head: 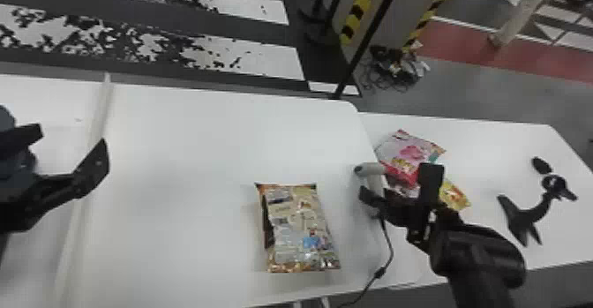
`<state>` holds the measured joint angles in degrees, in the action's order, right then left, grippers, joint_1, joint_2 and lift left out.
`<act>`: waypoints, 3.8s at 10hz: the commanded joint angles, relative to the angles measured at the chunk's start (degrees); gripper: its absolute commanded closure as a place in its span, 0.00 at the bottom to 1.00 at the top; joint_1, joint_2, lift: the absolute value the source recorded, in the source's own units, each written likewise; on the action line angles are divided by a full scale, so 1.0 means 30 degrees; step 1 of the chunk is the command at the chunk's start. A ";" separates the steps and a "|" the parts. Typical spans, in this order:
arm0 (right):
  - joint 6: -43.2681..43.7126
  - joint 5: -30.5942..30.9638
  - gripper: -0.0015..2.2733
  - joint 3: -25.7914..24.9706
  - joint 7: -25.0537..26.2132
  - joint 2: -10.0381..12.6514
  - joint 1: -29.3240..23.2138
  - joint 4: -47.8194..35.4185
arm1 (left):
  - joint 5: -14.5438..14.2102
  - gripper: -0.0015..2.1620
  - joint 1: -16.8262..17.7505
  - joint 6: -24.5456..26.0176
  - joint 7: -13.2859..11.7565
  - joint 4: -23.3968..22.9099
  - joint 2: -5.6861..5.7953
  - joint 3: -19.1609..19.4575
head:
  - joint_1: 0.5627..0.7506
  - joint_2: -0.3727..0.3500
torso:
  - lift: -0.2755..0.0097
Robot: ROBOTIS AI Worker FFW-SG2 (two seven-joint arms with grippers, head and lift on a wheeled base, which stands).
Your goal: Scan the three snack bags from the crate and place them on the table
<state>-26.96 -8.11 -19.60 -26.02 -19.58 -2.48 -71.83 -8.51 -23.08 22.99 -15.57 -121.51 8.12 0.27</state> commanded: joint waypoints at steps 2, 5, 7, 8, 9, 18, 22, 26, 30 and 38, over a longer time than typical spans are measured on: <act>-0.0259 0.0389 0.99 0.0703 -0.0146 0.0022 -0.0229 -0.0373 | 0.0084 0.01 0.0019 0.0001 -0.0055 -0.0220 0.0166 -0.0149 | 0.70 0.03 | 0.75; -0.0376 0.0155 0.99 0.0088 0.0616 0.0813 -0.1899 -0.3420 | -0.0092 0.01 -0.0274 0.0001 -0.0026 -0.0689 0.0312 -0.0208 | 0.70 0.04 | 0.75; -0.1899 -0.0666 0.99 -0.1113 0.0821 0.1867 -0.4125 -0.7053 | -0.0737 0.01 -0.0362 0.0176 -0.0143 -0.1128 0.0634 -0.0266 | 0.70 0.04 | 0.75; -0.2192 -0.1691 0.99 -0.1611 0.0938 0.2395 -0.5737 -0.9455 | -0.0795 0.01 -0.0362 0.0294 -0.0143 -0.1333 0.0722 -0.0296 | 0.70 0.04 | 0.75; -0.2837 -0.2336 0.99 -0.2227 0.0997 0.3186 -0.7289 -1.1887 | -0.1117 0.01 -0.0362 0.0294 -0.0143 -0.1333 0.0869 -0.0384 | 0.70 0.04 | 0.75; -0.5005 -0.2863 0.99 0.1582 0.1964 0.6321 -1.3881 -2.0178 | -0.1176 0.01 -0.1563 -0.0995 0.1615 -0.2036 0.1220 -0.0296 | 0.70 0.32 | 0.75; -0.3188 -0.0900 0.99 0.3340 0.2520 0.6291 -1.3618 -1.8567 | -0.1147 0.01 -0.2471 -0.1523 0.1351 -0.2417 0.1045 -0.0032 | 0.70 0.41 | 0.75; -0.2778 0.0067 0.99 0.4424 0.2930 0.6262 -1.2534 -1.6604 | -0.1147 0.01 -0.2911 -0.1933 0.1351 -0.2534 0.1045 0.0495 | 0.70 0.46 | 0.75; -0.2837 -0.0373 0.99 0.4219 0.2872 0.6145 -1.2504 -1.7073 | -0.1147 0.01 -0.2823 -0.1933 0.1322 -0.2505 0.0986 0.0554 | 0.70 0.49 | 0.75; -0.5180 -0.1867 0.99 -0.0557 0.1905 0.5178 -0.8168 -1.6399 | -0.0795 0.01 -0.2882 -0.1816 0.1234 -0.2739 0.0693 0.0583 | 0.70 0.31 | 0.75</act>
<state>-42.37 -13.69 -20.41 -20.31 -3.10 -29.07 -123.17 -11.23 -31.80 17.49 -11.86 -129.71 10.21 2.02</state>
